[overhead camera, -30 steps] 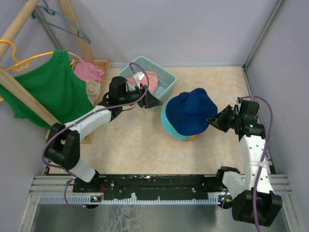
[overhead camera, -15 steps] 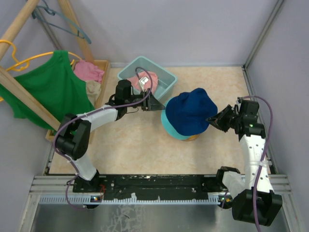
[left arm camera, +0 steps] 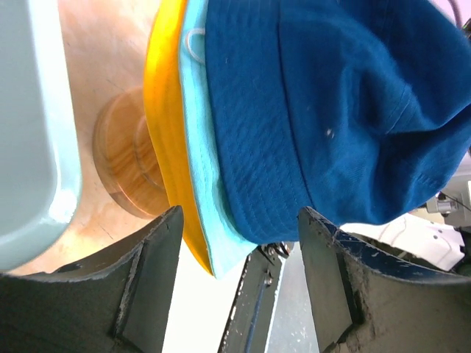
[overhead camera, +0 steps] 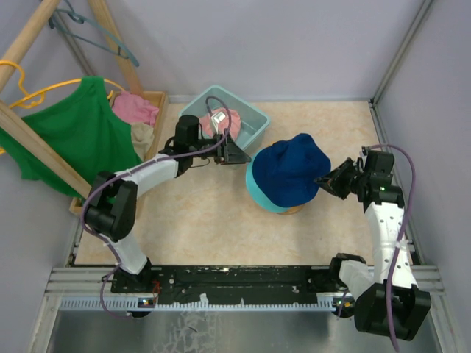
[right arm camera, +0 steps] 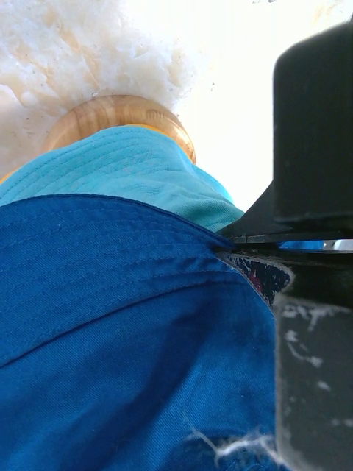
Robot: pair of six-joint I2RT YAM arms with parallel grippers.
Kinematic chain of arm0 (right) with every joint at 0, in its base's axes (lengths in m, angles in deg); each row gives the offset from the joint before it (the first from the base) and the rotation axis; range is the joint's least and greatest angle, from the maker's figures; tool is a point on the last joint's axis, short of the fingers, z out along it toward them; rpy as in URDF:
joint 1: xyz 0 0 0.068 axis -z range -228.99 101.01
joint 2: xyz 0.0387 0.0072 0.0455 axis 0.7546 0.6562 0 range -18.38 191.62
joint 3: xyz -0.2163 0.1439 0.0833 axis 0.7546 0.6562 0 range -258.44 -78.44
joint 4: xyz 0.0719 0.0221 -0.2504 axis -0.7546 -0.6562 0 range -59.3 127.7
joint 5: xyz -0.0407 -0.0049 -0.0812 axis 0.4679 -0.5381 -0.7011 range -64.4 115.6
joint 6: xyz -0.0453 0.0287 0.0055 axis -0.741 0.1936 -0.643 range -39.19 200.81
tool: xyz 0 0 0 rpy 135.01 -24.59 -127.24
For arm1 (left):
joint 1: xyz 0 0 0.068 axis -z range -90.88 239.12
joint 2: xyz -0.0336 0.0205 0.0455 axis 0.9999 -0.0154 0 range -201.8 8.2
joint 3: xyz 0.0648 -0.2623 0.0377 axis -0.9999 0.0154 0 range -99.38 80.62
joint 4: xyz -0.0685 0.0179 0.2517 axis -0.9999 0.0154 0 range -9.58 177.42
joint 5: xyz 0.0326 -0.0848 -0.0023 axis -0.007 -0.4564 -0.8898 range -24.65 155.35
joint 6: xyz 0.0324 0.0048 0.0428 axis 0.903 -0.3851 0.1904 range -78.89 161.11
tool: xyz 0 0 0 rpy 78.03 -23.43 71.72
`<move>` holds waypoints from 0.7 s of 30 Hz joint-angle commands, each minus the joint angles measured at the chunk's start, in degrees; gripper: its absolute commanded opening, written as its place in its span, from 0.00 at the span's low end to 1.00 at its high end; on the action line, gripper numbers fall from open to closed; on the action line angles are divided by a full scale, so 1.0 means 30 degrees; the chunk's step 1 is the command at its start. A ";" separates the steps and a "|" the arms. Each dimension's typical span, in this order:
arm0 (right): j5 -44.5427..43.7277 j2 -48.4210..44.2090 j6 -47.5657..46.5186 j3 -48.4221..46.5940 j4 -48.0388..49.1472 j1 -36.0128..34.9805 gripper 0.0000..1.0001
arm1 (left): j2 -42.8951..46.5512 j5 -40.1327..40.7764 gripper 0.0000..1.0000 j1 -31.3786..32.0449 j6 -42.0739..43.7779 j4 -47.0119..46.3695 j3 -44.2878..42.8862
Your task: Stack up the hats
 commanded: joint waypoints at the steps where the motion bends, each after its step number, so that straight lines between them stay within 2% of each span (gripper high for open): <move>1: 0.0147 0.0247 0.0091 -0.1086 0.1089 0.0196 0.00 | 0.0333 -0.0401 0.70 -0.0153 0.1666 0.2561 -0.1885; 7: 0.0331 0.0478 0.0230 -0.1119 0.1325 0.0174 0.00 | -0.0595 -0.0592 0.70 0.0040 0.1580 0.2571 -0.1721; 14: 0.0305 0.0525 0.0201 -0.1076 0.1317 0.0193 0.00 | 0.0746 -0.0503 0.70 0.0032 0.0737 0.2141 -0.1636; 21: 0.0334 0.0592 0.0241 -0.1083 0.1372 0.0180 0.00 | 0.0578 -0.1239 0.70 0.0352 -0.0421 0.1921 -0.1728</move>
